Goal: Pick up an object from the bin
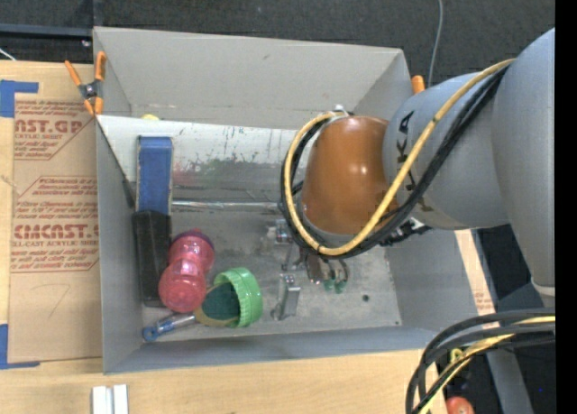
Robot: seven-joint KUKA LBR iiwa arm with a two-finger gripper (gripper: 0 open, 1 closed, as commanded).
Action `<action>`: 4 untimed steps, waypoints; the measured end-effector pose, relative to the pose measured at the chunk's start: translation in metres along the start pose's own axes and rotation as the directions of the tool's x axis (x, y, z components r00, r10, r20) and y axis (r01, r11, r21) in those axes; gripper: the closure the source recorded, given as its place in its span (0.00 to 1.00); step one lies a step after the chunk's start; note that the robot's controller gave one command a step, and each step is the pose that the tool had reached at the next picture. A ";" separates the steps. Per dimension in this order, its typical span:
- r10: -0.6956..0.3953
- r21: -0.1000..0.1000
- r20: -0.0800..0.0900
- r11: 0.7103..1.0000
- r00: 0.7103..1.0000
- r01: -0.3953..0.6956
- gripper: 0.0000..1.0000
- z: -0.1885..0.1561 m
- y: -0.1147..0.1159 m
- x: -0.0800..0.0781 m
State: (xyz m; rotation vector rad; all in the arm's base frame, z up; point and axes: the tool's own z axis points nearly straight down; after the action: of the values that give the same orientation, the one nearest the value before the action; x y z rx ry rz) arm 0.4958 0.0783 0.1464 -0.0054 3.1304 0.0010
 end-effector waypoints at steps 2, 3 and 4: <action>-0.046 0.000 0.003 0.999 0.999 0.046 0.00 0.019 0.018 -0.011; 0.099 0.001 -0.001 0.995 0.995 -0.099 0.00 -0.012 0.042 -0.017; 0.094 0.005 -0.006 0.996 0.996 -0.094 0.00 0.061 0.086 -0.022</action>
Offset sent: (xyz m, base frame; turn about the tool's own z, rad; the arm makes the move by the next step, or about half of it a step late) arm 0.0174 0.0636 -0.0764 0.3736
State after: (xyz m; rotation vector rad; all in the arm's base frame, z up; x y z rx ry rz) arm 0.5181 0.1645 0.0862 0.1427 3.1336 -0.0050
